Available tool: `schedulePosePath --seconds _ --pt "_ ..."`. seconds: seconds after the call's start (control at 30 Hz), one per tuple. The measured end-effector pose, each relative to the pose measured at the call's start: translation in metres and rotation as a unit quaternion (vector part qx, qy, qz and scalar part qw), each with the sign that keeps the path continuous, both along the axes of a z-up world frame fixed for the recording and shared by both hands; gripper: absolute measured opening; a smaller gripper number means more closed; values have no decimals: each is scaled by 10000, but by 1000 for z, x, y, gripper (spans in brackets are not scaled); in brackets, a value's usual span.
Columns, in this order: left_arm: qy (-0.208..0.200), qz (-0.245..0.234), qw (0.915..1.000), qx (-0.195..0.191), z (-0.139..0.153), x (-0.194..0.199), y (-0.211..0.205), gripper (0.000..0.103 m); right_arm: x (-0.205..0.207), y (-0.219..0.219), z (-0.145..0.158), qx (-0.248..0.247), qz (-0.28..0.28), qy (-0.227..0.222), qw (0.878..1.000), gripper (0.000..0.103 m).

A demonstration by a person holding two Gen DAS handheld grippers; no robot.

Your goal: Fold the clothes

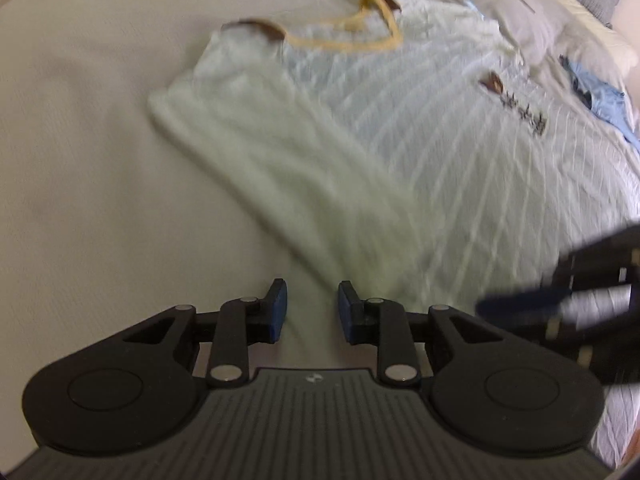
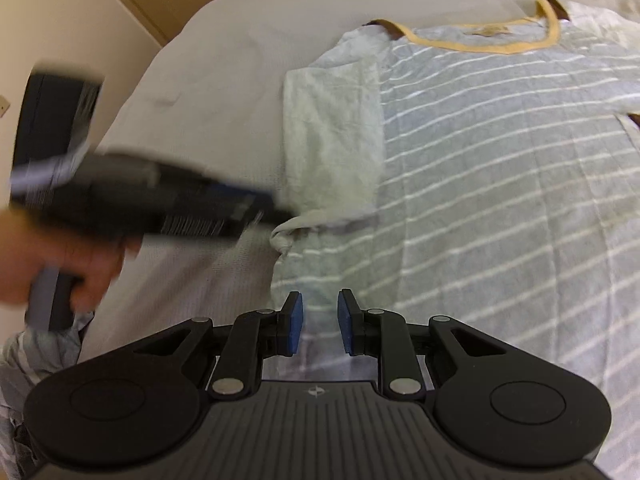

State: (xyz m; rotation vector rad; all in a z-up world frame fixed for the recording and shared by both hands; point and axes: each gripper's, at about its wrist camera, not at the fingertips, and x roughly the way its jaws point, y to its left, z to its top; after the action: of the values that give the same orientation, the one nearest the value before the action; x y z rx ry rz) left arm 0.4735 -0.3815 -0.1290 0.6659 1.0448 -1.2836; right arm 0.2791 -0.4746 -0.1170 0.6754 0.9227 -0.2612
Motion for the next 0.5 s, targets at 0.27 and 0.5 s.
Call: schedulePosePath --seconds 0.27,0.5 --pt "81 916 9957 75 41 -24 47 25 -40 3 17 -112 -43 86 9999 41" --pt "-243 1118 9934 -105 89 -78 56 30 -89 -3 54 -429 -106 228 9988 48"
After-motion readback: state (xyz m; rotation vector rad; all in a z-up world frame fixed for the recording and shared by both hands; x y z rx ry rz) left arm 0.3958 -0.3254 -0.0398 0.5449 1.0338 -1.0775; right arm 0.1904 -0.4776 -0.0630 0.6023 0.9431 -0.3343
